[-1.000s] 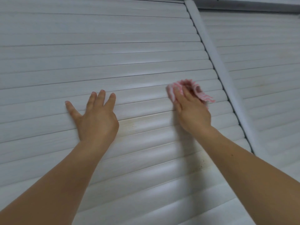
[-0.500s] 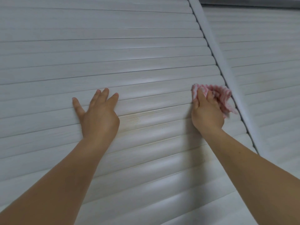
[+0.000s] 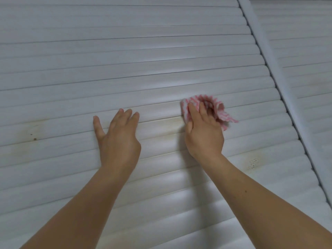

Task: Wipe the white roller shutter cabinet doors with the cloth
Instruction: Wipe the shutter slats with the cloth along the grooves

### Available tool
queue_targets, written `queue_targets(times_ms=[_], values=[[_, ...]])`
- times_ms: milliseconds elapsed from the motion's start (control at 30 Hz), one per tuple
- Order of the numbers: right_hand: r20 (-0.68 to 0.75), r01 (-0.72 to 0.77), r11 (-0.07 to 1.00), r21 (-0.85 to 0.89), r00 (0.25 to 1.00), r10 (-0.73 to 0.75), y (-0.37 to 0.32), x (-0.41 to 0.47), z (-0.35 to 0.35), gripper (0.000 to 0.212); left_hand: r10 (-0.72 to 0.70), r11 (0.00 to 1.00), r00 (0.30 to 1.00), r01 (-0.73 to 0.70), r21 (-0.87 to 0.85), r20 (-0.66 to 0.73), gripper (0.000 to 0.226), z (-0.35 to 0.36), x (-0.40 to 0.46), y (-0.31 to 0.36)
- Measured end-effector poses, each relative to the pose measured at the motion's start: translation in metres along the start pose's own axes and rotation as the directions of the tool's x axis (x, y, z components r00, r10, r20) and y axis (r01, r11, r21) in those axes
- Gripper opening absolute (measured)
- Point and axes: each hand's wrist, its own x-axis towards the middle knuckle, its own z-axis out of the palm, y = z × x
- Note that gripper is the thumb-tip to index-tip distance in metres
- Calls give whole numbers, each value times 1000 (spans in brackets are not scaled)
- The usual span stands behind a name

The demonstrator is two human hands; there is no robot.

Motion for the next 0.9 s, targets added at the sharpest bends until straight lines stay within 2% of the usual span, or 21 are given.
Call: queue_targets(times_ms=[233,567,633,767,900], values=[[65,80,997,-9,995,-79,-52,-23,9,77,28,1000,1000,-28,-13,-3,63,-6,-16,-26],[75,195,980,43,977,-198,-114,-53,25,59,43,999,998,-43,-12,43,63,-9,-37,-54],[97,244,970,1,965,-243,-113,-58,25,59,45,999,997,-45,1,57,65,-11,-38,-52],[54,364,930,-44,931,-361,-96,-55,23,52,-12,1000,998,11,18,68,65,-11,-38,-47],[24,322,946,-28,947,-321,-70,-44,13,46,-58,998,997,57,16,56,58,-10,-39,-45]])
